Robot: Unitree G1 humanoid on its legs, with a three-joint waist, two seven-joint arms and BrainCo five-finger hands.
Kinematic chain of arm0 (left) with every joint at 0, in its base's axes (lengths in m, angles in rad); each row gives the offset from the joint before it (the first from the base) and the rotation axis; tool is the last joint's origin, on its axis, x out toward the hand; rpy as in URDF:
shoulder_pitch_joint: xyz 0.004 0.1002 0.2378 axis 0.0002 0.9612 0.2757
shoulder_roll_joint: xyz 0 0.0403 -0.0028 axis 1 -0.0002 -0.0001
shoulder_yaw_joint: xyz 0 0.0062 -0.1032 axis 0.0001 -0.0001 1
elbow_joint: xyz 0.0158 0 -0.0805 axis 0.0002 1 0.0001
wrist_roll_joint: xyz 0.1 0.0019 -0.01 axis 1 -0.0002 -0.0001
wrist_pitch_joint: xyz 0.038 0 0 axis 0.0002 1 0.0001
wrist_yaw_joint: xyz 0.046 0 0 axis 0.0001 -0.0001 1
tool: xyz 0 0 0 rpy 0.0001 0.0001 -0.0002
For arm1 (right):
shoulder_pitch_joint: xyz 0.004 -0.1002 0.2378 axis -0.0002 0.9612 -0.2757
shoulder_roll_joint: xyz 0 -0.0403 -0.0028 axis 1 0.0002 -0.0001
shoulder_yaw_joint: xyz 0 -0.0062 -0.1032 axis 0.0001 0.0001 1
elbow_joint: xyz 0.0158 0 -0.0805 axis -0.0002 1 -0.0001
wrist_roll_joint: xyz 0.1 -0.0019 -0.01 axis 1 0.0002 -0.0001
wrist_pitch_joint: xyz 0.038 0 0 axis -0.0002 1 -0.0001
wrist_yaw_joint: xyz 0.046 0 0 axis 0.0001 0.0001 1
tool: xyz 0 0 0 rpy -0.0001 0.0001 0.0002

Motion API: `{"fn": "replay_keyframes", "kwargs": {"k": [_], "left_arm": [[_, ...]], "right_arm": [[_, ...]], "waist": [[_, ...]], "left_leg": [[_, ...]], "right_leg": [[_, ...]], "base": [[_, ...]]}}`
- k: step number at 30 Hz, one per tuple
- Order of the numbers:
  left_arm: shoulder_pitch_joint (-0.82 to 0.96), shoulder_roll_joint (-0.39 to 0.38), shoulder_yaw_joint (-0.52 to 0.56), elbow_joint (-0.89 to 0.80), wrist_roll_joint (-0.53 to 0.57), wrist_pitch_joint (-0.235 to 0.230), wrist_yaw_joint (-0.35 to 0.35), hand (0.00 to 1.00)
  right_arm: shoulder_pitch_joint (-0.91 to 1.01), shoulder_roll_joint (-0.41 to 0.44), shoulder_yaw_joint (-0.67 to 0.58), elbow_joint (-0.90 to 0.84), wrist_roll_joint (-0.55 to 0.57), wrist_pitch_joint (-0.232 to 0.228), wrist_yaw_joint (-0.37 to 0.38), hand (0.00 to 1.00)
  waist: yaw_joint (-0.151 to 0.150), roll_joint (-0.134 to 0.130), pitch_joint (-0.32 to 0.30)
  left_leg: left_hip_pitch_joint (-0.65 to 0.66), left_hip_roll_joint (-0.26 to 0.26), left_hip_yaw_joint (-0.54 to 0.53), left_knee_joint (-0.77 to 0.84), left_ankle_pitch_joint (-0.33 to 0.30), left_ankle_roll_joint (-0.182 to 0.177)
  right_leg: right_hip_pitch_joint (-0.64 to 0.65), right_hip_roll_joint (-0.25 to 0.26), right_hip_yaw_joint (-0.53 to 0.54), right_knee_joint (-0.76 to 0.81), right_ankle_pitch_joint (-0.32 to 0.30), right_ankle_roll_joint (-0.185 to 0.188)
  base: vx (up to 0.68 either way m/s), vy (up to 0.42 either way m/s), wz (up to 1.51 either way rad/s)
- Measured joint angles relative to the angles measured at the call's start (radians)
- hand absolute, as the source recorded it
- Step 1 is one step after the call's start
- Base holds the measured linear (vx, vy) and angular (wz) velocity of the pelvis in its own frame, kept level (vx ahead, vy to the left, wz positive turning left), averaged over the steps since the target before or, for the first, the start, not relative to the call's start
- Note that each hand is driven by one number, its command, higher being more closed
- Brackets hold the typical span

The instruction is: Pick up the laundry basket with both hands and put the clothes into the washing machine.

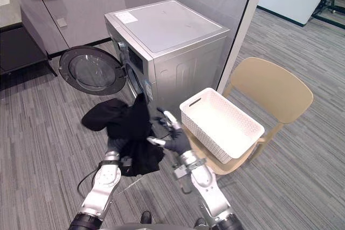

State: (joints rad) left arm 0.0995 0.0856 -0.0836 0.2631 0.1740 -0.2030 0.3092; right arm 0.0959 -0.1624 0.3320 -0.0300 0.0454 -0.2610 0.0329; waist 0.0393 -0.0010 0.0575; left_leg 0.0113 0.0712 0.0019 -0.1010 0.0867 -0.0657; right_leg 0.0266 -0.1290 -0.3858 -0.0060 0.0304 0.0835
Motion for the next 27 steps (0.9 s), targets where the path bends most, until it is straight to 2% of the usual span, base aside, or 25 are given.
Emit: {"fn": "replay_keyframes", "kwargs": {"k": [2, 5, 8, 10, 11, 12, 13, 14, 15, 16, 18, 19, 20, 21, 22, 23, 24, 25, 26, 27], "left_arm": [[0.045, 0.001, 0.031, 0.077, -0.01, 0.003, -0.006, 1.0], [0.088, 0.001, 0.056, 0.165, -0.027, 0.015, -0.028, 1.0], [0.11, 0.001, 0.064, 0.234, -0.045, 0.035, -0.062, 1.0], [0.122, -0.001, 0.082, 0.245, -0.046, 0.043, -0.075, 1.0], [0.121, -0.002, 0.094, 0.262, -0.046, 0.045, -0.083, 1.0], [0.121, -0.003, 0.094, 0.269, -0.045, 0.047, -0.09, 1.0], [0.122, -0.004, 0.094, 0.271, -0.045, 0.047, -0.091, 1.0], [0.119, -0.003, 0.098, 0.284, -0.044, 0.047, -0.091, 1.0], [0.114, 0.0, 0.113, 0.298, -0.043, 0.047, -0.091, 1.0], [0.109, 0.002, 0.128, 0.309, -0.042, 0.047, -0.089, 1.0], [0.102, 0.027, 0.153, 0.368, -0.042, 0.054, -0.085, 1.0], [0.103, 0.029, 0.156, 0.384, -0.042, 0.06, -0.087, 1.0], [0.117, 0.02, 0.159, 0.396, -0.043, 0.073, -0.087, 1.0], [0.137, 0.003, 0.158, 0.397, -0.043, 0.079, -0.089, 1.0], [0.15, -0.002, 0.159, 0.396, -0.044, 0.08, -0.091, 1.0], [0.151, 0.006, 0.158, 0.396, -0.044, 0.084, -0.09, 1.0], [0.149, 0.009, 0.157, 0.396, -0.044, 0.085, -0.09, 1.0], [0.139, 0.021, 0.155, 0.397, -0.044, 0.088, -0.087, 1.0], [0.123, 0.024, 0.155, 0.397, -0.044, 0.089, -0.086, 1.0], [0.114, 0.039, 0.155, 0.398, -0.044, 0.091, -0.084, 1.0]], "right_arm": [[0.049, -0.025, -0.063, 0.033, -0.083, -0.001, -0.027, 0.0], [0.072, -0.054, -0.114, 0.156, -0.143, 0.016, -0.044, 0.0], [0.068, -0.062, -0.159, 0.301, -0.213, 0.034, -0.056, 0.0], [0.068, -0.056, -0.175, 0.374, -0.253, 0.039, -0.058, 0.0], [0.067, -0.057, -0.18, 0.439, -0.278, 0.044, -0.068, 0.0], [0.057, -0.058, -0.183, 0.503, -0.3, 0.054, -0.078, 0.0], [0.046, -0.059, -0.188, 0.546, -0.312, 0.06, -0.079, 0.0], [0.018, -0.06, -0.208, 0.607, -0.335, 0.076, -0.093, 0.0], [-0.014, -0.052, -0.227, 0.652, -0.347, 0.091, -0.101, 0.0], [-0.035, -0.038, -0.237, 0.677, -0.351, 0.094, -0.106, 0.0], [-0.11, 0.02, -0.265, 0.73, -0.348, 0.11, -0.134, 0.0], [-0.12, 0.029, -0.269, 0.737, -0.348, 0.112, -0.142, 0.0], [-0.133, 0.037, -0.283, 0.756, -0.348, 0.114, -0.149, 0.0], [-0.133, 0.035, -0.304, 0.777, -0.347, 0.121, -0.159, 0.0], [-0.129, 0.035, -0.326, 0.785, -0.344, 0.133, -0.166, 0.0], [-0.108, 0.034, -0.342, 0.785, -0.33, 0.143, -0.169, 0.0], [-0.098, 0.033, -0.348, 0.786, -0.327, 0.15, -0.17, 0.0], [-0.075, 0.034, -0.354, 0.801, -0.306, 0.16, -0.171, 0.0], [-0.068, 0.036, -0.354, 0.802, -0.296, 0.16, -0.171, 0.0], [-0.056, 0.039, -0.354, 0.802, -0.286, 0.16, -0.171, 0.0]], "waist": [[0.001, 0.001, 0.001], [0.003, 0.008, 0.008], [0.009, 0.027, 0.023], [0.008, 0.037, 0.034], [-0.002, 0.032, 0.041], [-0.002, 0.031, 0.047], [-0.002, 0.035, 0.046], [-0.003, 0.037, 0.055], [-0.008, 0.038, 0.063], [-0.011, 0.029, 0.075], [-0.002, -0.008, 0.107], [0.001, -0.015, 0.112], [0.003, -0.018, 0.114], [0.002, -0.009, 0.119], [-0.002, -0.004, 0.121], [-0.009, -0.009, 0.124], [-0.019, -0.011, 0.125], [-0.047, -0.001, 0.14], [-0.052, -0.004, 0.147], [-0.058, 0.007, 0.169]], "left_leg": [[-0.028, -0.001, -0.019, 0.001, -0.004, -0.006], [-0.078, -0.006, -0.079, 0.01, 0.016, -0.005], [-0.114, -0.022, -0.146, 0.011, 0.036, -0.005], [-0.141, -0.007, 0.0, 0.022, 0.017, 0.052], [-0.152, 0.008, 0.163, 0.045, -0.004, 0.084], [-0.16, 0.027, 0.297, 0.074, -0.007, 0.092], [-0.165, 0.038, 0.369, 0.104, 0.021, 0.102], [-0.177, 0.023, 0.414, 0.127, 0.037, 0.082], [-0.179, 0.007, 0.416, 0.13, 0.033, 0.079], [-0.179, -0.001, 0.406, 0.136, 0.024, 0.076], [-0.194, -0.004, 0.406, 0.207, -0.04, 0.077], [-0.203, -0.004, 0.408, 0.25, -0.073, 0.078], [-0.224, 0.005, 0.408, 0.334, -0.139, 0.082], [-0.228, 0.012, 0.402, 0.39, -0.204, 0.09], [-0.221, 0.008, 0.387, 0.418, -0.24, 0.093], [-0.205, -0.01, 0.362, 0.426, -0.264, 0.101], [-0.197, -0.021, 0.347, 0.426, -0.271, 0.108], [-0.177, -0.026, 0.297, 0.427, -0.296, 0.118], [-0.165, -0.024, 0.276, 0.424, -0.3, 0.125], [-0.128, -0.024, 0.248, 0.399, -0.302, 0.128]], "right_leg": [[-0.019, 0.001, -0.016, 0.002, -0.006, 0.003], [-0.046, -0.008, -0.075, 0.041, -0.031, 0.004], [-0.056, -0.049, -0.183, 0.133, -0.099, 0.004], [-0.041, -0.083, -0.258, 0.165, -0.127, 0.019], [-0.024, -0.116, -0.322, 0.19, -0.136, 0.035], [-0.012, -0.142, -0.363, 0.208, -0.144, 0.047], [-0.007, -0.156, -0.384, 0.221, -0.149, 0.054], [0.007, -0.175, -0.408, 0.23, -0.154, 0.063], [0.024, -0.187, -0.408, 0.22, -0.153, 0.064], [0.03, -0.188, -0.404, 0.207, -0.152, 0.067], [0.061, -0.188, -0.402, 0.167, -0.135, 0.092], [0.07, -0.191, -0.401, 0.163, -0.132, 0.095], [0.082, -0.207, -0.4, 0.188, -0.133, 0.097], [0.075, -0.242, -0.392, 0.275, -0.134, 0.098], [0.055, -0.287, -0.37, 0.382, -0.134, 0.097], [0.016, -0.345, -0.316, 0.527, -0.124, 0.028], [-0.017, -0.367, -0.271, 0.607, -0.105, -0.035], [-0.128, -0.342, -0.069, 0.785, -0.131, -0.068], [-0.165, -0.303, -0.009, 0.835, -0.174, -0.049], [-0.235, -0.225, 0.061, 0.881, -0.246, -0.037]], "base": [[-0.01, -0.015, 0.25], [0.03, -0.024, 0.61], [0.03, -0.034, 1.02], [0.03, 0.021, 1.33], [0.1, 0.064, 1.45], [0.19, 0.101, 1.37], [0.23, 0.131, 1.09], [0.19, 0.131, 0.96], [0.13, 0.13, 0.86], [0.09, 0.109, 0.53], [0.1, 0.086, 0.11], [0.11, 0.08, -0.09], [0.12, 0.115, -0.08], [0.13, 0.134, 0.03], [0.15, 0.166, 0.25], [0.15, 0.141, 0.41], [0.28, 0.175, 0.79], [0.26, 0.124, 0.73], [0.33, 0.131, 0.86], [0.3, 0.081, 0.56]]}}
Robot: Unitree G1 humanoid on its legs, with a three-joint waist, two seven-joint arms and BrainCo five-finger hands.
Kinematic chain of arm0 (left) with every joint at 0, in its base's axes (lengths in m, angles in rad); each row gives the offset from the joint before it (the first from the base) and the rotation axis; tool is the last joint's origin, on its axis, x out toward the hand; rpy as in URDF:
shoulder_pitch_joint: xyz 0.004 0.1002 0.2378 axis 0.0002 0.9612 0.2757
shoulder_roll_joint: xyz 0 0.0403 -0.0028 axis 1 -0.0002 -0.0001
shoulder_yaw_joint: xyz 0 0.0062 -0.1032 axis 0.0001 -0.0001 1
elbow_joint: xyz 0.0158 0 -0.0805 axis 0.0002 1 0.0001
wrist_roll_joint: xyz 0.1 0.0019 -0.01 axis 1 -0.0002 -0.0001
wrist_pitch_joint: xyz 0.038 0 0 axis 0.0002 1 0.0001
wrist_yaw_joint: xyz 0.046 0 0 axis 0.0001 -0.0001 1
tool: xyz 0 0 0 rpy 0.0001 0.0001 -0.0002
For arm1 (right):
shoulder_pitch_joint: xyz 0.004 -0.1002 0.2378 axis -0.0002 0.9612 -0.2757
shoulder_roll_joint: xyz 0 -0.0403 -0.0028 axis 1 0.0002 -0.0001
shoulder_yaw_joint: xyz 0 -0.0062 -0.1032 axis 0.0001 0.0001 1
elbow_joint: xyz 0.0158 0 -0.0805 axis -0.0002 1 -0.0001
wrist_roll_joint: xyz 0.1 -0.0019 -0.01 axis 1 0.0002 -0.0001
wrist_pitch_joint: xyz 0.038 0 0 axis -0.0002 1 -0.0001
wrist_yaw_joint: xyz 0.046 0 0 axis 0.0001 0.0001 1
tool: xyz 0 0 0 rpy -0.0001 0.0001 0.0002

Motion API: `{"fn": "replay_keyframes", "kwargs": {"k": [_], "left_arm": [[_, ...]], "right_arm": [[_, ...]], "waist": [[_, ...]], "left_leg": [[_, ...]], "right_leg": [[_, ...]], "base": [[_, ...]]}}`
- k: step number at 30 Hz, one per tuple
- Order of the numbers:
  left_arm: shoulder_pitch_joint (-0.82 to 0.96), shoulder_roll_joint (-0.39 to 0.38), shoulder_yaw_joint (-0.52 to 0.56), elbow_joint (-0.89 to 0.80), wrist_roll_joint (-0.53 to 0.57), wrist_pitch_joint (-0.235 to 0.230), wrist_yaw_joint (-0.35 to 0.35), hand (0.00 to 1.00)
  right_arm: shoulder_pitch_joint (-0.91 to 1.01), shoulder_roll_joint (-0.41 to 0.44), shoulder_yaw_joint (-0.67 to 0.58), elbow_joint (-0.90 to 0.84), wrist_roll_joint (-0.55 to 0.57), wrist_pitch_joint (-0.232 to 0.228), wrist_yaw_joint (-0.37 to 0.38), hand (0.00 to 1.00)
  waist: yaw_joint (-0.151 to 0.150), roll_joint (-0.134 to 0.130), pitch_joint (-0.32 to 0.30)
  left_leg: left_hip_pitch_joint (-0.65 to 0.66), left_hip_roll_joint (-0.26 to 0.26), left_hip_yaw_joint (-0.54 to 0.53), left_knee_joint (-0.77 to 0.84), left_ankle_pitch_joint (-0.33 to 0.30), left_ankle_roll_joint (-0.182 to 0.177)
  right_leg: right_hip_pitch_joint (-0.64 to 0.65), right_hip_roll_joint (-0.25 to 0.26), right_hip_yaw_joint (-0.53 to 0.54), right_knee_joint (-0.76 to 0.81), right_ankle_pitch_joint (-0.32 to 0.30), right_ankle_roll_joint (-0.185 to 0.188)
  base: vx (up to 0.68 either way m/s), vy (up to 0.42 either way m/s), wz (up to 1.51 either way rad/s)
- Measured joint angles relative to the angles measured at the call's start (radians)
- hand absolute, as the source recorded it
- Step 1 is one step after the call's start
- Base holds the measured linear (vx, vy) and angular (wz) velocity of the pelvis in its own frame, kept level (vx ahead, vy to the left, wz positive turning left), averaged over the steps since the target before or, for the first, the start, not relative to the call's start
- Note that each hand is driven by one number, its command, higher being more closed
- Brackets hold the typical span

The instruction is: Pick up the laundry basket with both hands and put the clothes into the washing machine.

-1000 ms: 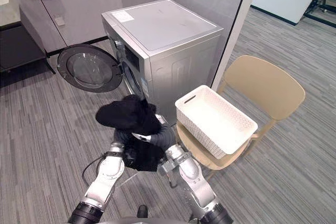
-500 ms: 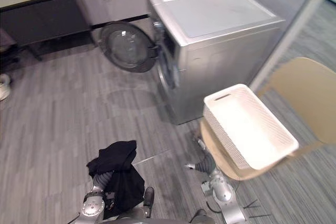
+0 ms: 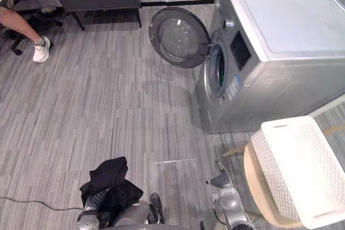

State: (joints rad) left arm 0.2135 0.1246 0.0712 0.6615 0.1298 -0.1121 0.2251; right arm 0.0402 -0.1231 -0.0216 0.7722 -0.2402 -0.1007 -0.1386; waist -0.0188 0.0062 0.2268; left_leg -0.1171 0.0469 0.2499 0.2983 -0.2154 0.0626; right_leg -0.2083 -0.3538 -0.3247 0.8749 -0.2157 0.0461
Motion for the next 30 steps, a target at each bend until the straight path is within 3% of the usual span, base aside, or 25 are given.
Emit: {"fn": "replay_keyframes", "kwargs": {"k": [1, 4, 5, 6, 7, 8, 9, 10, 11, 12, 13, 14, 15, 16, 17, 19, 20, 21, 22, 23, 24, 25, 27, 29, 30], "left_arm": [[-0.009, 0.0, -0.001, 0.0, 0.0, -0.001, 0.0, 1.0], [-0.042, 0.008, -0.018, 0.029, 0.0, -0.001, -0.001, 1.0], [-0.07, 0.006, -0.026, 0.043, 0.0, -0.001, -0.002, 1.0], [-0.092, 0.006, -0.037, 0.047, 0.003, -0.002, -0.004, 1.0], [-0.1, 0.006, -0.043, 0.047, 0.006, -0.004, -0.005, 1.0], [-0.102, 0.009, -0.062, 0.05, 0.017, -0.007, -0.006, 1.0], [-0.096, 0.002, -0.066, 0.062, 0.034, -0.006, -0.008, 1.0], [-0.093, -0.005, -0.068, 0.067, 0.042, -0.006, -0.009, 1.0], [-0.087, -0.01, -0.071, 0.068, 0.044, -0.006, -0.009, 1.0], [-0.087, -0.011, -0.071, 0.068, 0.049, -0.005, -0.01, 1.0], [-0.081, -0.014, -0.065, 0.068, 0.053, -0.005, -0.012, 1.0], [-0.06, -0.018, -0.059, 0.068, 0.061, -0.004, -0.017, 1.0], [-0.056, -0.026, -0.06, 0.067, 0.061, -0.003, -0.027, 1.0], [-0.062, -0.039, -0.061, 0.063, 0.062, -0.003, -0.03, 1.0], [-0.067, -0.048, -0.062, 0.053, 0.061, -0.003, -0.029, 1.0], [-0.081, -0.065, -0.065, 0.033, 0.061, -0.01, -0.03, 1.0], [-0.084, -0.075, -0.065, 0.02, 0.061, -0.013, -0.03, 1.0], [-0.084, -0.079, -0.065, 0.015, 0.061, -0.013, -0.03, 1.0], [-0.089, -0.089, -0.065, 0.015, 0.061, -0.013, -0.03, 1.0], [-0.098, -0.102, -0.065, 0.016, 0.061, -0.013, -0.03, 1.0], [-0.101, -0.106, -0.065, 0.017, 0.061, -0.013, -0.03, 1.0], [-0.112, -0.114, -0.066, 0.021, 0.061, -0.012, -0.029, 1.0], [-0.128, -0.123, -0.073, 0.043, 0.061, -0.013, -0.028, 1.0], [-0.125, -0.125, -0.082, 0.06, 0.06, -0.012, -0.028, 1.0], [-0.115, -0.128, -0.08, 0.07, 0.06, -0.01, -0.028, 1.0]], "right_arm": [[0.004, -0.001, 0.0, 0.0, 0.008, -0.001, -0.002, 0.0], [0.011, -0.009, -0.001, 0.0, 0.025, -0.001, -0.015, 0.0], [0.01, -0.014, -0.001, 0.001, 0.025, -0.001, -0.015, 0.0], [0.007, -0.014, -0.002, 0.001, 0.025, -0.001, -0.015, 0.0], [0.009, -0.013, -0.003, 0.001, 0.025, -0.001, -0.015, 0.0], [0.028, -0.012, -0.004, 0.001, 0.024, -0.001, -0.015, 0.0], [0.037, -0.013, -0.009, 0.001, 0.024, -0.001, -0.014, 0.0], [0.036, -0.013, -0.019, 0.0, 0.024, -0.001, -0.013, 0.0], [0.029, -0.012, -0.03, -0.002, 0.024, -0.005, -0.012, 0.0], [0.022, -0.01, -0.029, -0.003, 0.024, -0.007, -0.011, 0.0], [0.022, -0.009, -0.028, -0.006, 0.024, -0.007, -0.011, 0.0], [0.023, -0.001, -0.028, -0.01, 0.024, -0.006, -0.014, 0.0], [0.029, 0.016, -0.03, -0.024, 0.025, -0.004, -0.016, 0.0], [0.034, 0.019, -0.041, -0.046, 0.025, -0.004, -0.019, 0.0], [0.033, 0.025, -0.041, -0.054, 0.025, -0.004, -0.022, 0.0], [0.032, 0.03, -0.042, -0.069, 0.026, -0.004, -0.034, 0.0], [0.033, 0.038, -0.043, -0.075, 0.026, -0.002, -0.035, 0.0], [0.034, 0.039, -0.044, -0.076, 0.025, -0.001, -0.035, 0.0], [0.032, 0.049, -0.06, -0.077, 0.025, 0.0, -0.035, 0.0], [0.022, 0.059, -0.072, -0.074, 0.025, 0.001, -0.04, 0.0], [0.013, 0.059, -0.076, -0.07, 0.024, 0.001, -0.041, 0.0], [-0.01, 0.059, -0.079, -0.057, 0.022, 0.001, -0.049, 0.0], [-0.008, 0.058, -0.079, -0.045, 0.011, 0.002, -0.062, 0.0], [0.015, 0.056, -0.08, -0.046, 0.001, 0.003, -0.07, 0.0], [0.032, 0.058, -0.082, -0.047, -0.006, 0.005, -0.077, 0.0]], "waist": [[-0.011, -0.004, 0.009], [-0.037, -0.004, 0.027], [-0.045, 0.0, 0.044], [-0.058, -0.008, 0.045], [-0.06, -0.008, 0.046], [-0.056, -0.027, 0.047], [-0.065, -0.021, 0.041], [-0.072, -0.01, 0.034], [-0.076, 0.014, 0.021], [-0.074, 0.025, 0.025], [-0.073, 0.033, 0.028], [-0.062, 0.043, 0.031], [-0.043, 0.041, 0.032], [-0.019, 0.032, 0.033], [-0.018, 0.025, 0.032], [-0.015, 0.019, 0.032], [-0.015, 0.015, 0.034], [-0.013, 0.014, 0.035], [-0.004, 0.01, 0.036], [0.011, 0.003, 0.041], [0.014, 0.007, 0.039], [0.023, 0.007, 0.039], [0.031, 0.022, 0.031], [0.032, 0.042, 0.017], [0.034, 0.04, 0.007]], "left_leg": [[0.04, -0.003, -0.014, -0.032, -0.002, 0.0], [0.109, -0.013, -0.05, -0.061, -0.011, -0.013], [0.147, -0.012, -0.075, -0.075, -0.016, -0.021], [0.175, -0.011, -0.109, -0.102, -0.023, -0.037], [0.192, -0.011, -0.116, -0.117, -0.027, -0.051], [0.249, -0.02, -0.137, -0.134, -0.058, -0.107], [0.285, -0.011, -0.153, -0.128, -0.079, -0.138], [0.288, 0.003, -0.16, -0.115, -0.081, -0.142], [0.237, 0.041, -0.159, 0.021, -0.076, -0.169], [0.173, 0.086, -0.147, 0.202, -0.039, -0.229], [0.132, 0.118, -0.143, 0.32, 0.006, -0.252], [0.056, 0.184, -0.129, 0.552, 0.085, -0.254], [0.006, 0.23, -0.105, 0.731, 0.066, -0.236], [-0.04, 0.246, -0.073, 0.821, 0.043, -0.198], [-0.065, 0.25, -0.049, 0.825, 0.035, -0.185], [-0.126, 0.246, -0.022, 0.753, 0.018, -0.158], [-0.158, 0.227, -0.024, 0.633, 0.009, -0.144], [-0.163, 0.216, -0.035, 0.578, 0.004, -0.139], [-0.165, 0.171, -0.094, 0.423, -0.002, -0.148], [-0.164, 0.115, -0.221, 0.245, 0.002, -0.155], [-0.167, 0.099, -0.275, 0.19, 0.006, -0.162], [-0.177, 0.071, -0.378, 0.076, 0.026, -0.194], [-0.171, 0.076, -0.414, -0.006, 0.057, -0.226], [-0.151, 0.102, -0.398, -0.014, 0.106, -0.201], [-0.145, 0.112, -0.33, 0.041, 0.14, -0.181]], "right_leg": [[-0.053, 0.058, 0.021, -0.02, -0.036, 0.0], [-0.156, 0.142, 0.011, -0.173, -0.041, -0.003], [-0.188, 0.169, -0.017, -0.301, -0.013, 0.0], [-0.207, 0.197, -0.052, -0.497, 0.065, 0.002], [-0.213, 0.208, -0.065, -0.573, 0.102, 0.001], [-0.215, 0.218, -0.077, -0.659, 0.175, -0.041], [-0.212, 0.216, -0.062, -0.624, 0.247, -0.119], [-0.217, 0.222, -0.073, -0.588, 0.257, -0.124], [-0.211, 0.237, -0.094, -0.554, 0.245, -0.14], [-0.176, 0.268, -0.102, -0.559, 0.216, -0.17], [-0.147, 0.294, -0.098, -0.567, 0.201, -0.186], [-0.077, 0.353, -0.07, -0.589, 0.172, -0.209], [-0.013, 0.394, -0.035, -0.601, 0.147, -0.227], [0.042, 0.411, 0.009, -0.607, 0.122, -0.233], [0.069, 0.415, 0.036, -0.621, 0.118, -0.235], [0.133, 0.42, 0.082, -0.667, 0.119, -0.233], [0.175, 0.424, 0.125, -0.689, 0.118, -0.231], [0.187, 0.424, 0.144, -0.693, 0.114, -0.214], [0.21, 0.423, 0.196, -0.695, 0.102, -0.19], [0.224, 0.424, 0.261, -0.69, 0.086, -0.163], [0.225, 0.425, 0.286, -0.687, 0.08, -0.153], [0.23, 0.427, 0.358, -0.685, 0.067, -0.133], [0.249, 0.436, 0.432, -0.68, 0.038, -0.084], [0.251, 0.447, 0.489, -0.638, -0.013, -0.04], [0.221, 0.437, 0.533, -0.543, -0.086, -0.013]], "base": [[0.32, 0.067, 0.51], [0.37, -0.018, 0.61], [0.45, -0.09, 0.82], [0.57, -0.135, 0.83], [0.52, -0.153, 0.83], [0.65, -0.224, 0.69], [0.58, -0.22, 0.64], [0.61, -0.245, 0.52], [0.61, -0.246, 0.21], [0.6, -0.254, 0.02], [0.6, -0.251, -0.49], [0.61, -0.227, -0.91], [0.71, -0.221, -1.32], [0.66, -0.178, -1.21], [0.53, -0.122, -1.01], [0.43, -0.069, -0.76], [0.43, -0.027, -0.75], [0.49, 0.015, -1.06], [0.37, 0.086, -1.29], [0.35, 0.111, -1.4], [0.32, 0.16, -1.73], [0.24, 0.155, -1.4], [0.36, 0.327, -1.61], [0.31, 0.376, -1.56], [0.23, 0.389, -1.4]]}}
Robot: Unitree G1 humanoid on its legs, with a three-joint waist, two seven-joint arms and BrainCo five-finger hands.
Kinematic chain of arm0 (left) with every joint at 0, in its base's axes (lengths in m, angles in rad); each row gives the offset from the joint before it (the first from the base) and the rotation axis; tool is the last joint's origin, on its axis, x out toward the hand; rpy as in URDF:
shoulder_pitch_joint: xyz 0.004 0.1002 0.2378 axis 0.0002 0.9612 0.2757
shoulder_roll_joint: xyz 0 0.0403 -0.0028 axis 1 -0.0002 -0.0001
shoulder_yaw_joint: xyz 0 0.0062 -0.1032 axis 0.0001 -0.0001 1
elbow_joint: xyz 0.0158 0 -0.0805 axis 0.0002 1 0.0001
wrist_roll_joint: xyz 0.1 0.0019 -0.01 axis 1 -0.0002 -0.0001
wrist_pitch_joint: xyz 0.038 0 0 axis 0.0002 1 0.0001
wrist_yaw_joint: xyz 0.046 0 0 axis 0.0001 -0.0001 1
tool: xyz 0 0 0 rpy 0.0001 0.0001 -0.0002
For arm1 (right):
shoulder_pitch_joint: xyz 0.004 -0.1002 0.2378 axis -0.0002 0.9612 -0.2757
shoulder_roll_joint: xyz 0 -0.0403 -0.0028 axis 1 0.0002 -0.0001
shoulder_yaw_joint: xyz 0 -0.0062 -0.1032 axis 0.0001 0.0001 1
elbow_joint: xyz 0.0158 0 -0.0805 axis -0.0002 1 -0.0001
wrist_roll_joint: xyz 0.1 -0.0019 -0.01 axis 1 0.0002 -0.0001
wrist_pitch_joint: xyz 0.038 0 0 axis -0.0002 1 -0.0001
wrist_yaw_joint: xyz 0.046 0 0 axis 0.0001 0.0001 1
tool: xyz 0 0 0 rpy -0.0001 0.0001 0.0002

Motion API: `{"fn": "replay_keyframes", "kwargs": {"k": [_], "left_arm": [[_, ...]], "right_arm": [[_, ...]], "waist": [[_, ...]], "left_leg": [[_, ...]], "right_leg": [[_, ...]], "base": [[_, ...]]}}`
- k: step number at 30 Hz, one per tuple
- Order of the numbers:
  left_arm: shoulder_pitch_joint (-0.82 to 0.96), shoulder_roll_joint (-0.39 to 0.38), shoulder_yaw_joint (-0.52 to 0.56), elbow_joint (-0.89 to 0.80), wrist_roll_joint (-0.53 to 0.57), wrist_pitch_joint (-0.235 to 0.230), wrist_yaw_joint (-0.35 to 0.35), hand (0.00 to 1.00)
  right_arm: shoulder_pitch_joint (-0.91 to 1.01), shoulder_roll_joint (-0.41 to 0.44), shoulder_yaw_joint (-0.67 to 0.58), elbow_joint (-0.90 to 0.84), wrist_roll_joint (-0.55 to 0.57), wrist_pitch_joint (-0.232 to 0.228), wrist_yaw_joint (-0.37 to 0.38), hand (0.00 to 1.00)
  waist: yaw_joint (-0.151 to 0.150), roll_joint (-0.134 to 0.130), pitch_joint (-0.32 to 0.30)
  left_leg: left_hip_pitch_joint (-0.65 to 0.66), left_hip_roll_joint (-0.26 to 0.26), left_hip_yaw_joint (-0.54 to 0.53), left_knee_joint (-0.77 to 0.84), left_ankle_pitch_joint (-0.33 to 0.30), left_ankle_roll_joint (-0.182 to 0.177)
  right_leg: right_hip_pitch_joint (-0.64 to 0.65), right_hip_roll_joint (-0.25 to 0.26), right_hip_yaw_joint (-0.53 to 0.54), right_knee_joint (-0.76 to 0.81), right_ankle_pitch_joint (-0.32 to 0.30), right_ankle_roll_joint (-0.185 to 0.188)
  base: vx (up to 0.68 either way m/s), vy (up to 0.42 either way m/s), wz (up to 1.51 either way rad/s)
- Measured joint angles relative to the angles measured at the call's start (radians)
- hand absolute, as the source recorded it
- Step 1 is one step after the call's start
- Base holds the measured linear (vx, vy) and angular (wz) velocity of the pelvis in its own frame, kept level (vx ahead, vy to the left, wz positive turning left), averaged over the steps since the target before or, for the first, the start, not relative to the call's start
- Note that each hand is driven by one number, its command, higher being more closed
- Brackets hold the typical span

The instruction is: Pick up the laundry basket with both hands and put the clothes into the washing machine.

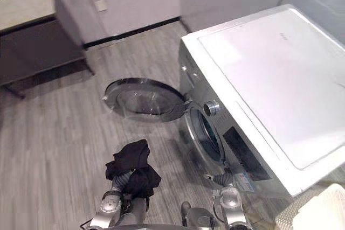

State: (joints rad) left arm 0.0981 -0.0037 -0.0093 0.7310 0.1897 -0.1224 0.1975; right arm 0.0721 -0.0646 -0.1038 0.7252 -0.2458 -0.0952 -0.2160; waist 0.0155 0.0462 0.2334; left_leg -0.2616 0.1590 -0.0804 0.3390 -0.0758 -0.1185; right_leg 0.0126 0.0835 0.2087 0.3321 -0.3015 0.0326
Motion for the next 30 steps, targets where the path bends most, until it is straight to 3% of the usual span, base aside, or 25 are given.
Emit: {"fn": "replay_keyframes", "kwargs": {"k": [1, 2, 3, 4, 5, 6, 8, 9, 10, 13, 15, 17, 18, 19, 20, 22, 23, 24, 26, 27, 30], "left_arm": [[-0.005, 0.011, -0.001, 0.011, 0.0, 0.003, 0.0, 1.0], [-0.009, 0.032, 0.003, 0.016, 0.0, 0.006, 0.002, 1.0], [-0.007, 0.058, 0.003, 0.024, 0.0, 0.009, 0.004, 1.0], [-0.009, 0.066, 0.003, 0.028, 0.0, 0.009, 0.004, 1.0], [-0.014, 0.083, 0.004, 0.028, 0.0, 0.01, 0.004, 1.0], [-0.022, 0.101, 0.005, 0.027, -0.002, 0.011, 0.004, 1.0], [-0.028, 0.123, 0.015, 0.027, -0.008, 0.01, 0.003, 1.0], [-0.032, 0.134, 0.016, 0.034, -0.017, 0.011, 0.003, 1.0], [-0.043, 0.141, 0.016, 0.034, -0.021, 0.011, 0.002, 1.0], [-0.059, 0.149, 0.008, 0.037, -0.019, 0.01, -0.001, 1.0], [-0.059, 0.143, 0.001, 0.041, -0.019, 0.01, -0.003, 1.0], [-0.056, 0.121, 0.0, 0.041, -0.02, 0.014, -0.004, 1.0], [-0.05, 0.109, -0.002, 0.04, -0.02, 0.018, -0.004, 1.0], [-0.045, 0.093, -0.021, 0.041, -0.022, 0.026, -0.004, 1.0], [-0.045, 0.09, -0.032, 0.039, -0.022, 0.027, -0.006, 1.0], [-0.059, 0.087, -0.051, 0.031, -0.022, 0.027, -0.019, 1.0], [-0.062, 0.088, -0.059, 0.027, -0.022, 0.027, -0.02, 1.0], [-0.073, 0.09, -0.068, 0.016, -0.022, 0.027, -0.02, 1.0], [-0.099, 0.108, -0.08, 0.007, -0.023, 0.027, -0.018, 1.0], [-0.128, 0.124, -0.096, -0.005, -0.023, 0.028, -0.015, 1.0], [-0.183, 0.129, -0.117, -0.053, -0.023, 0.028, -0.011, 1.0]], "right_arm": [[0.007, 0.012, 0.0, -0.004, 0.0, 0.007, -0.001, 0.0], [0.013, 0.037, 0.005, -0.002, 0.0, 0.012, 0.003, 0.0], [0.012, 0.058, 0.012, 0.004, 0.0, 0.013, 0.003, 0.0], [0.007, 0.059, 0.021, 0.014, 0.001, 0.014, 0.002, 0.0], [-0.017, 0.058, 0.035, 0.045, 0.001, 0.015, 0.004, 0.0], [-0.044, 0.057, 0.048, 0.074, 0.002, 0.014, 0.004, 0.0], [-0.072, 0.055, 0.065, 0.108, 0.004, 0.014, 0.004, 0.0], [-0.091, 0.049, 0.066, 0.117, 0.004, 0.014, 0.004, 0.0], [-0.098, 0.041, 0.066, 0.122, 0.004, 0.014, 0.004, 0.0], [-0.086, -0.003, 0.06, 0.155, 0.001, 0.015, 0.002, 0.0], [-0.074, -0.008, 0.06, 0.16, 0.002, 0.015, 0.001, 0.0], [-0.068, -0.027, 0.062, 0.182, 0.013, 0.016, 0.0, 0.0], [-0.066, -0.036, 0.062, 0.189, 0.02, 0.017, -0.001, 0.0], [-0.065, -0.041, 0.061, 0.195, 0.022, 0.023, -0.001, 0.0], [-0.064, -0.045, 0.057, 0.196, 0.022, 0.027, -0.003, 0.0], [-0.067, -0.047, 0.023, 0.202, 0.022, 0.031, -0.004, 0.0], [-0.066, -0.047, 0.015, 0.203, 0.022, 0.032, -0.006, 0.0], [-0.066, -0.052, 0.016, 0.204, 0.021, 0.033, -0.013, 0.0], [-0.074, -0.038, 0.02, 0.203, 0.022, 0.032, -0.023, 0.0], [-0.077, -0.039, 0.02, 0.186, 0.022, 0.028, -0.023, 0.0], [-0.111, -0.042, -0.002, 0.148, 0.034, 0.027, -0.032, 0.0]], "waist": [[0.0, -0.023, -0.008], [0.001, -0.056, -0.018], [0.0, -0.077, -0.027], [0.002, -0.076, -0.027], [-0.003, -0.088, -0.033], [-0.001, -0.076, -0.026], [0.0, -0.076, -0.026], [-0.005, -0.061, -0.019], [-0.005, -0.059, -0.019], [-0.051, -0.057, -0.018], [-0.049, -0.055, -0.016], [-0.041, -0.04, 0.002], [-0.038, -0.024, 0.012], [-0.033, -0.019, 0.023], [-0.031, -0.018, 0.024], [-0.031, -0.017, 0.029], [-0.031, -0.018, 0.029], [-0.031, -0.001, 0.024], [-0.04, -0.053, 0.045], [-0.054, -0.063, 0.065], [-0.049, -0.071, 0.145]], "left_leg": [[0.0, -0.011, 0.037, 0.014, -0.007, 0.008], [0.02, -0.029, 0.125, 0.01, -0.033, 0.037], [0.045, -0.038, 0.214, 0.009, -0.054, 0.061], [0.056, -0.037, 0.25, 0.006, -0.06, 0.072], [0.085, -0.035, 0.326, -0.015, -0.067, 0.084], [0.122, -0.027, 0.401, -0.045, -0.07, 0.088], [0.157, -0.015, 0.484, -0.068, -0.07, 0.088], [0.172, -0.001, 0.516, -0.079, -0.07, 0.088], [0.181, 0.001, 0.539, -0.09, -0.069, 0.087], [0.202, 0.02, 0.55, -0.066, -0.072, 0.073], [0.18, 0.063, 0.554, 0.023, -0.089, 0.048], [0.091, 0.158, 0.499, 0.305, -0.085, 0.034], [0.072, 0.176, 0.449, 0.387, -0.077, 0.028], [0.032, 0.165, 0.351, 0.452, -0.09, 0.007], [0.029, 0.149, 0.317, 0.435, -0.109, 0.007], [0.027, 0.092, 0.227, 0.315, -0.138, 0.009], [0.029, 0.064, 0.182, 0.229, -0.136, 0.008], [0.039, 0.042, 0.142, 0.13, -0.136, 0.012], [0.019, 0.01, 0.174, 0.174, -0.164, 0.032], [-0.04, -0.003, 0.17, 0.263, -0.193, 0.049], [-0.129, -0.007, 0.206, 0.439, -0.267, 0.078]], "right_leg": [[-0.024, -0.023, 0.007, 0.038, -0.019, 0.022], [-0.089, -0.076, -0.012, 0.114, -0.038, 0.055], [-0.13, -0.132, -0.08, 0.145, -0.028, 0.064], [-0.144, -0.155, -0.116, 0.148, -0.021, 0.073], [-0.165, -0.209, -0.253, 0.148, -0.012, 0.077], [-0.166, -0.269, -0.445, 0.124, 0.009, 0.042], [-0.146, -0.299, -0.639, 0.066, 0.051, 0.0], [-0.133, -0.308, -0.695, 0.036, 0.092, 0.016], [-0.133, -0.307, -0.716, 0.027, 0.107, 0.01], [-0.109, -0.266, -0.674, -0.026, 0.12, 0.011], [-0.1, -0.235, -0.645, -0.057, 0.125, 0.005], [-0.069, -0.191, -0.589, -0.082, 0.127, -0.008], [-0.055, -0.176, -0.569, -0.079, 0.13, -0.007], [-0.048, -0.17, -0.531, -0.07, 0.129, -0.01], [-0.052, -0.171, -0.512, -0.065, 0.129, -0.01], [-0.071, -0.183, -0.457, -0.043, 0.128, -0.005], [-0.088, -0.19, -0.428, -0.025, 0.124, 0.009], [-0.13, -0.191, -0.39, 0.038, 0.097, 0.042], [-0.189, -0.234, -0.354, 0.129, 0.062, 0.07], [-0.235, -0.259, -0.347, 0.194, 0.045, 0.084], [-0.344, -0.293, -0.293, 0.366, -0.002, 0.109]], "base": [[0.29, 0.518, -1.7], [0.15, 0.366, -1.66], [0.11, 0.324, -1.75], [0.05, 0.304, -1.75], [0.02, 0.255, -1.73], [0.01, 0.228, -1.68], [0.01, 0.146, -1.49], [-0.01, 0.098, -1.4], [0.0, 0.024, -1.02], [0.03, -0.043, -0.41], [0.02, -0.081, -0.51], [0.03, -0.093, -0.82], [0.09, 0.037, -0.91], [0.08, 0.053, -0.78], [0.12, 0.145, -0.95], [0.09, 0.182, -0.79], [0.07, 0.262, -0.82], [0.07, 0.273, -0.79], [0.03, 0.209, -0.34], [0.01, 0.194, 0.0], [-0.08, 0.235, -0.17]]}}
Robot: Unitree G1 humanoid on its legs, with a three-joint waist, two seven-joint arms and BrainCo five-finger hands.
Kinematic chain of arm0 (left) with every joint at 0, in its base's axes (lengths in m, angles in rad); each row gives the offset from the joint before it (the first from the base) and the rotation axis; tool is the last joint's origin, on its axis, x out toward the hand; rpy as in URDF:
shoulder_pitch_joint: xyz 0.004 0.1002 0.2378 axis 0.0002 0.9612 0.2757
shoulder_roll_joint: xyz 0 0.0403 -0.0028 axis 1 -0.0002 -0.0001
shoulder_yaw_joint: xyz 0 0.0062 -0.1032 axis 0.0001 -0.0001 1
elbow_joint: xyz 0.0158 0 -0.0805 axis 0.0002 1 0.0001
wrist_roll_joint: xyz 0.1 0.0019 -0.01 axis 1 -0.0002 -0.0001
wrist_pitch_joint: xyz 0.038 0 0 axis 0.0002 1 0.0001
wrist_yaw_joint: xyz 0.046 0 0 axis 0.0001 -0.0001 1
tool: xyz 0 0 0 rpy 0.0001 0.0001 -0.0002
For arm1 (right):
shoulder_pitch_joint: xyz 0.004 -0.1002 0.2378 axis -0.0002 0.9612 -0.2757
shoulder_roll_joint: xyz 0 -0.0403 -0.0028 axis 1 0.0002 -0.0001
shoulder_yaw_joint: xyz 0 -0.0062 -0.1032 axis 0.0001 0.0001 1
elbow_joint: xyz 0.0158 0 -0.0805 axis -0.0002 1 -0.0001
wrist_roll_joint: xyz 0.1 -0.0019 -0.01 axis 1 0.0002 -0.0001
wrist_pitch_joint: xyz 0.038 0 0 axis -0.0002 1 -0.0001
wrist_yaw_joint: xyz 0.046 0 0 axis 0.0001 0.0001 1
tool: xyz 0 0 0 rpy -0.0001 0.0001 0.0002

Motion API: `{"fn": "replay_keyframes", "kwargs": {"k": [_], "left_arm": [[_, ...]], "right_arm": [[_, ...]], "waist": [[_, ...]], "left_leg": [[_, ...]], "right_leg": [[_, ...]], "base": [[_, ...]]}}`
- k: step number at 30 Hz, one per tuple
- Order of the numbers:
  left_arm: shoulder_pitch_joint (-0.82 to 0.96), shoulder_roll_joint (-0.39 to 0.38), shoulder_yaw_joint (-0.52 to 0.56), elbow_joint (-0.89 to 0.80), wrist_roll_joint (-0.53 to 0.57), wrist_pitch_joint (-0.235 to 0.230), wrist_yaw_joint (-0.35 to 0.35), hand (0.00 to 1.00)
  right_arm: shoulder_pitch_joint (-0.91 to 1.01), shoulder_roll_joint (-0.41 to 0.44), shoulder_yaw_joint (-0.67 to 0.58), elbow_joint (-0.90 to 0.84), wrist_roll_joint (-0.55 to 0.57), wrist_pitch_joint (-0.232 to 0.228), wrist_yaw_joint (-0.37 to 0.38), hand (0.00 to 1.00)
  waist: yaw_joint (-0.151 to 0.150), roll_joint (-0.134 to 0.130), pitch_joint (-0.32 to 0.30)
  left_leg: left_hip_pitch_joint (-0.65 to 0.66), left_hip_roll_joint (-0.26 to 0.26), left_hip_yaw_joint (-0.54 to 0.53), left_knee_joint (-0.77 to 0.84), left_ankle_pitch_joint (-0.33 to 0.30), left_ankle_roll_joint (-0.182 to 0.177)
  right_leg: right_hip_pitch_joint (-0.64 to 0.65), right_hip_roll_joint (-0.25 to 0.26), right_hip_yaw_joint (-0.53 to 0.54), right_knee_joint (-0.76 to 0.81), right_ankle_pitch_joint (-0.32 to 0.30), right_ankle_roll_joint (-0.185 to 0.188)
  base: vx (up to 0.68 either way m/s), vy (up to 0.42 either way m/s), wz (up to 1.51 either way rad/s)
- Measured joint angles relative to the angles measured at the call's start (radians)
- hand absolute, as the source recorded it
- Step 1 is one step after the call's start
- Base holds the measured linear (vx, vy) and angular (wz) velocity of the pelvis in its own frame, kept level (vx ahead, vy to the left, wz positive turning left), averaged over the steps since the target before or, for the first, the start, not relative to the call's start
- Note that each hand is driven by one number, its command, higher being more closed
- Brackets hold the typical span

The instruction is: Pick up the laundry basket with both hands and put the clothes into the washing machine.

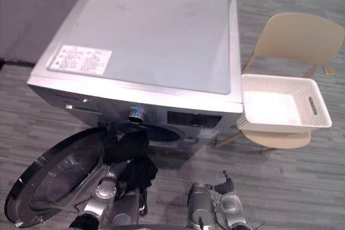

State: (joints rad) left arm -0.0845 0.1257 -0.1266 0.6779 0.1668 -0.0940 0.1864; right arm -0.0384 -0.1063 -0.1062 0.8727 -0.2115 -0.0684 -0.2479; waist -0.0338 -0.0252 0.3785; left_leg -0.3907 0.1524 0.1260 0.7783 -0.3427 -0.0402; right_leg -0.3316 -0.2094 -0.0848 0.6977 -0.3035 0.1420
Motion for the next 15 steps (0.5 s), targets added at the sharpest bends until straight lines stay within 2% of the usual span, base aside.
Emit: {"fn": "replay_keyframes", "kwargs": {"k": [3, 4, 6, 9, 13, 15], "left_arm": [[-0.036, 0.003, 0.0, -0.053, -0.023, 0.001, 0.032, 1.0], [-0.046, 0.002, 0.0, -0.062, -0.033, 0.001, 0.039, 1.0], [-0.081, -0.005, 0.003, -0.152, -0.056, 0.002, 0.075, 1.0], [-0.155, -0.019, 0.003, -0.232, -0.077, 0.001, 0.108, 1.0], [-0.355, -0.047, 0.001, -0.377, -0.078, 0.002, 0.175, 1.0], [-0.434, -0.045, 0.0, -0.407, -0.077, 0.002, 0.199, 1.0]], "right_arm": [[-0.026, 0.0, -0.003, -0.074, 0.025, 0.0, -0.02, 0.0], [-0.032, -0.001, -0.003, -0.088, 0.03, 0.0, -0.026, 0.0], [-0.064, -0.001, -0.002, -0.144, 0.047, 0.0, -0.043, 0.0], [-0.091, 0.002, -0.001, -0.229, 0.056, 0.001, -0.057, 0.0], [-0.126, 0.003, 0.001, -0.402, 0.075, -0.005, -0.082, 0.0], [-0.128, 0.005, 0.0, -0.454, 0.088, -0.019, -0.084, 0.0]], "waist": [[0.0, -0.001, 0.043], [-0.001, -0.002, 0.054], [0.0, -0.005, 0.072], [0.001, -0.011, 0.089], [0.001, -0.023, 0.121], [-0.002, -0.028, 0.124]], "left_leg": [[-0.111, 0.007, 0.028, 0.147, -0.084, 0.031], [-0.132, 0.008, 0.029, 0.175, -0.097, 0.035], [-0.269, 0.039, 0.027, 0.329, -0.158, 0.034], [-0.425, 0.066, 0.008, 0.467, -0.192, 0.037], [-0.686, 0.094, -0.032, 0.643, -0.201, 0.035], [-0.764, 0.1, -0.049, 0.698, -0.204, 0.031]], "right_leg": [[-0.14, -0.015, 0.061, 0.153, -0.063, 0.019], [-0.164, -0.019, 0.068, 0.181, -0.074, 0.021], [-0.309, -0.014, 0.094, 0.333, -0.125, 0.02], [-0.469, -0.006, 0.114, 0.476, -0.159, 0.012], [-0.725, 0.004, 0.125, 0.668, -0.192, 0.002], [-0.801, 0.007, 0.129, 0.732, -0.208, -0.001]], "base": [[-0.13, 0.143, -0.26], [-0.16, 0.071, -0.13], [-0.19, 0.055, -0.15], [-0.15, 0.006, -0.14], [-0.13, -0.064, -0.03], [-0.09, -0.096, -0.01]]}}
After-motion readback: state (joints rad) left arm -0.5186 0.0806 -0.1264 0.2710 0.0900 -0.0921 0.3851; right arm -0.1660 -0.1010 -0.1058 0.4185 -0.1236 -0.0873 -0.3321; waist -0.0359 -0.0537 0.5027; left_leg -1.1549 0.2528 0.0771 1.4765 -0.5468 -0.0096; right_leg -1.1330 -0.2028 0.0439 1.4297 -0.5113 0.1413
